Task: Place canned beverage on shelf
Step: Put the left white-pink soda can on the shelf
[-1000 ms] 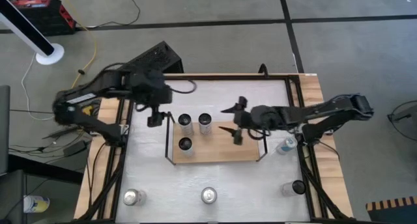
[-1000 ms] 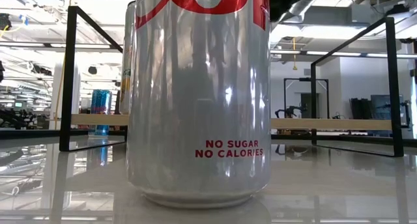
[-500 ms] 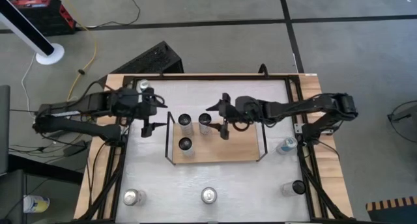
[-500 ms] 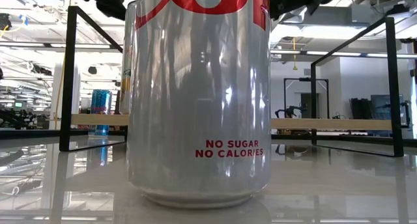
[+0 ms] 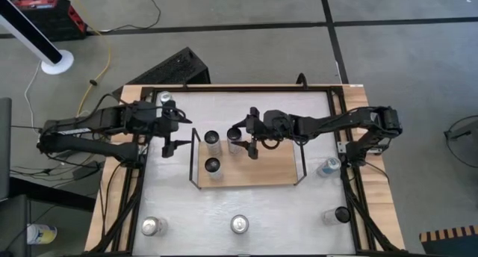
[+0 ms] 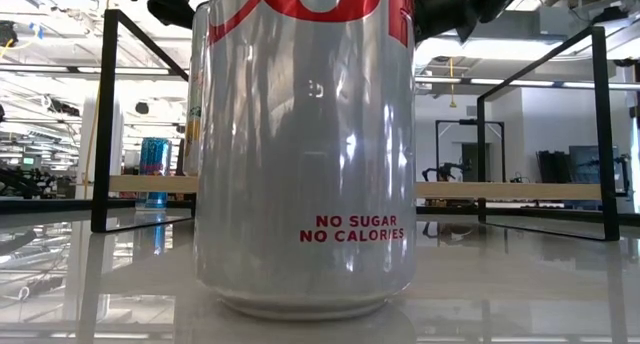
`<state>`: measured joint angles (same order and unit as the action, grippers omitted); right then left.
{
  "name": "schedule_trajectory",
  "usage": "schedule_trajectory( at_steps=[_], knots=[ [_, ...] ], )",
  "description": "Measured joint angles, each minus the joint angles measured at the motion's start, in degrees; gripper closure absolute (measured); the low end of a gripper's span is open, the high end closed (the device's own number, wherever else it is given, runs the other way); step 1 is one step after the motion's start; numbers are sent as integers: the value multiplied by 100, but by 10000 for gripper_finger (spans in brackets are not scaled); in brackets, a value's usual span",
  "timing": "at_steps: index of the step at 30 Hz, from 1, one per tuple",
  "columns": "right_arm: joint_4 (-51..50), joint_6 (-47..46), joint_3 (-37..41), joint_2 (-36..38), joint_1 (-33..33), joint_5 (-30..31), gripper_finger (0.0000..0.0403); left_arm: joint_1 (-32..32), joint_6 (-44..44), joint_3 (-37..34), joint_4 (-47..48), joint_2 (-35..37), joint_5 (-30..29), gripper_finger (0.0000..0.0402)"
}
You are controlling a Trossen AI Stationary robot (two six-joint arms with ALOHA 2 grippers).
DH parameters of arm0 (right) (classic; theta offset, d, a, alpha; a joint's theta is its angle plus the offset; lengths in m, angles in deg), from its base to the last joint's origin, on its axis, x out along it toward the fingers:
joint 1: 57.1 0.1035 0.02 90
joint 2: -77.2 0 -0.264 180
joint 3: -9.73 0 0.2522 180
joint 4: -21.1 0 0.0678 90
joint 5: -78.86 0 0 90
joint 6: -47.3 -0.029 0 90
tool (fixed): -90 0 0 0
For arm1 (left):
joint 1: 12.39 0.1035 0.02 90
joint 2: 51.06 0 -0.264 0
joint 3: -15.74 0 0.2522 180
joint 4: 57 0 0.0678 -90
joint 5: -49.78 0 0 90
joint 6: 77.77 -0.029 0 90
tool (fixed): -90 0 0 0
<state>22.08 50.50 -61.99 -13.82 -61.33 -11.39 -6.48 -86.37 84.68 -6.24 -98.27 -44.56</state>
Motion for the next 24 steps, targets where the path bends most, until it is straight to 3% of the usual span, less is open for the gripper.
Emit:
schedule_trajectory(
  at_steps=[9,17,24],
  knots=[
    [-61,-14,2,21,124,32,78,-1,-13,0,-5,-14,0,83],
    [-178,361,28,238,453,581,78,0,-15,0,-7,-14,0,83],
    [-140,566,26,269,452,618,78,0,-15,0,-7,-14,2,83]
  ],
)
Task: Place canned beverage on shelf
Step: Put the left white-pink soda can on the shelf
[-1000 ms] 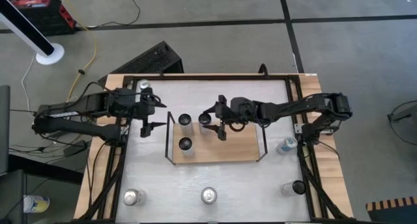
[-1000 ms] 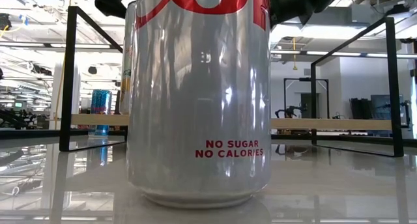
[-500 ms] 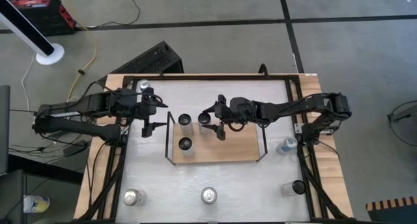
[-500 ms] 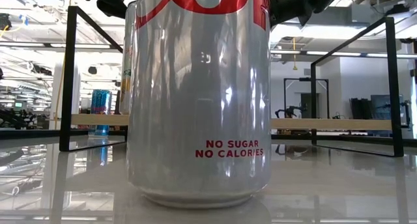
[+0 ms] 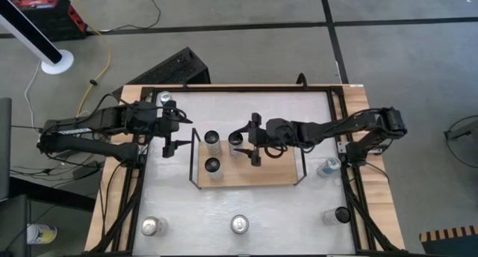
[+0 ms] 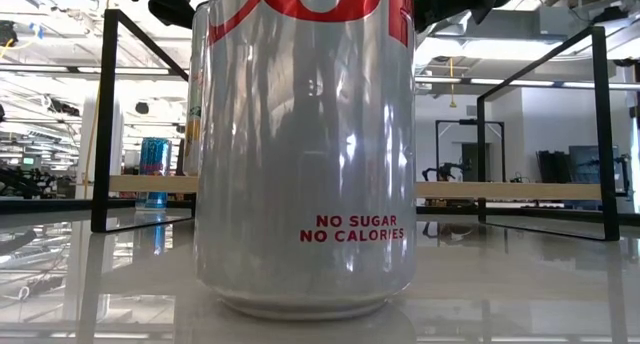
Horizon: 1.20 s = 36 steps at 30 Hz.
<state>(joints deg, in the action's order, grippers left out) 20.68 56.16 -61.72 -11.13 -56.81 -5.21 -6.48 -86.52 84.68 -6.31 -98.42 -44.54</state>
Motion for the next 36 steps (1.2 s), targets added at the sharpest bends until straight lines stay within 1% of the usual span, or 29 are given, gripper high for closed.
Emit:
schedule_trajectory(
  at_steps=[8,12,21,29,33,36],
  knots=[
    [-1,-215,0,2,-244,-22,78,0,7,0,0,0,0,83],
    [-168,-388,-13,9,-317,-293,78,0,24,0,2,0,2,83],
    [-153,-439,-15,11,-319,-303,78,0,24,2,2,0,2,83],
    [383,-435,-7,2,-290,-301,78,0,24,4,4,0,2,83],
    [253,-431,-7,2,-290,-312,78,0,24,4,40,0,2,83],
    [88,-400,-7,-20,-292,-480,78,0,24,4,103,-1,2,83]
  ],
)
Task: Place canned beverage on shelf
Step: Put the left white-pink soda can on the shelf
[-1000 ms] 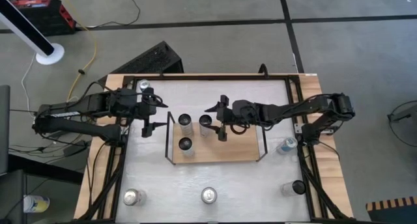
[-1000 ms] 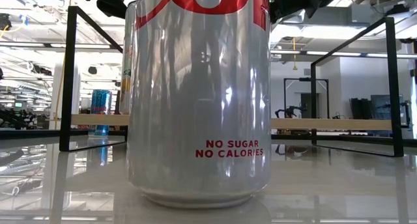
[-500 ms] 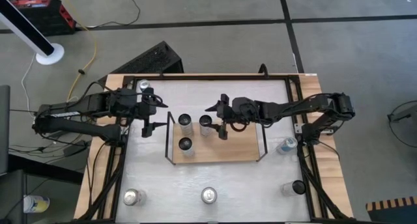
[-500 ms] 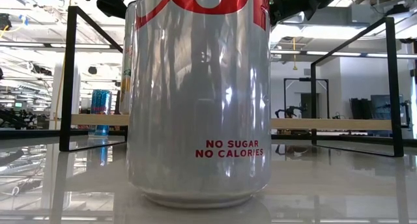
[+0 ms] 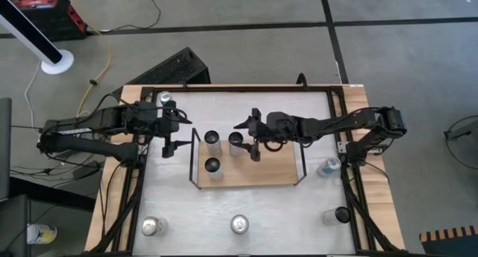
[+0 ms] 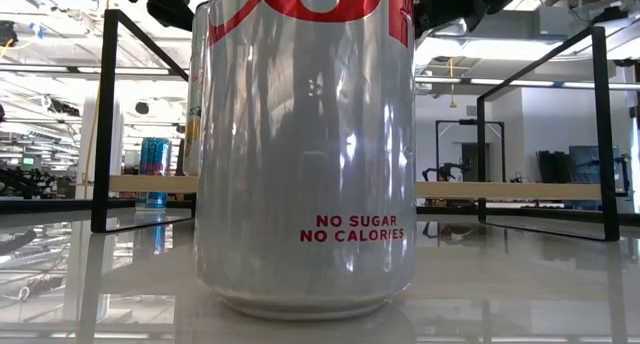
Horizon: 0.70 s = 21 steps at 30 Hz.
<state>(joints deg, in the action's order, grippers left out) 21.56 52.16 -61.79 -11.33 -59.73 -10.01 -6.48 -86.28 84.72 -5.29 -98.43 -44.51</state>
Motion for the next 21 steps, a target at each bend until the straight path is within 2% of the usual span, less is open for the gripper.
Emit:
schedule_trajectory(
  at_steps=[21],
  knots=[
    [-363,11,0,-6,-4,-138,78,0,42,0,2,-1,0,83]
  ],
)
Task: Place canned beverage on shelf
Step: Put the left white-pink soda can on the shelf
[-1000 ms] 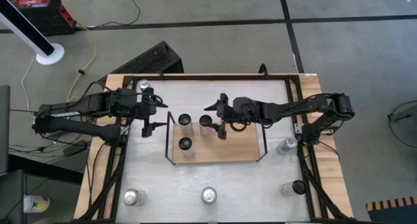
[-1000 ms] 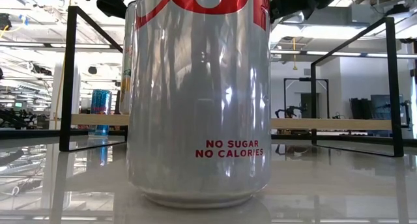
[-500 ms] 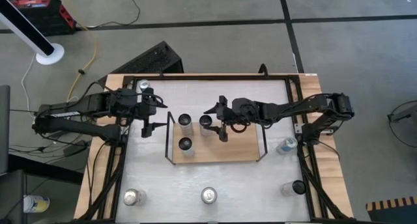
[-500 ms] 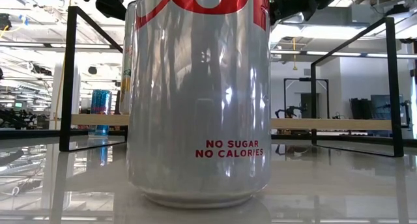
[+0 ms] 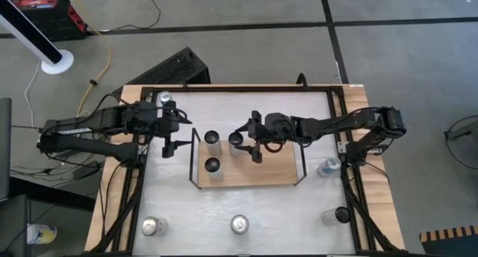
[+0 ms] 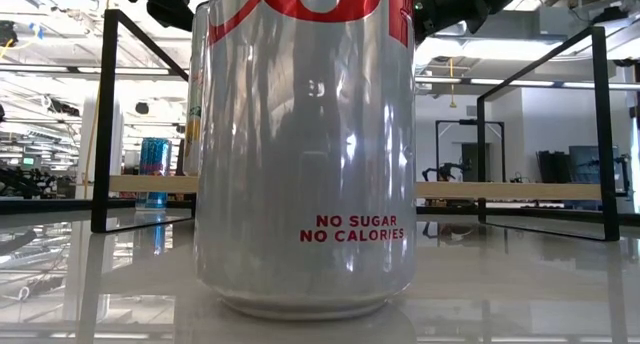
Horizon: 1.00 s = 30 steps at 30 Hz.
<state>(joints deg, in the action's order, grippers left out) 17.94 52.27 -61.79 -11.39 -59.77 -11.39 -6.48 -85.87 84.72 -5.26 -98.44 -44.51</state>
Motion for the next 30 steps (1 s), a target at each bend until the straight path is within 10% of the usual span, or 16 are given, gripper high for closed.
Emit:
schedule_trajectory(
  at_steps=[30],
  knots=[
    [-21,-75,-4,0,64,399,111,0,0,0,7,0,0,83]
  ],
)
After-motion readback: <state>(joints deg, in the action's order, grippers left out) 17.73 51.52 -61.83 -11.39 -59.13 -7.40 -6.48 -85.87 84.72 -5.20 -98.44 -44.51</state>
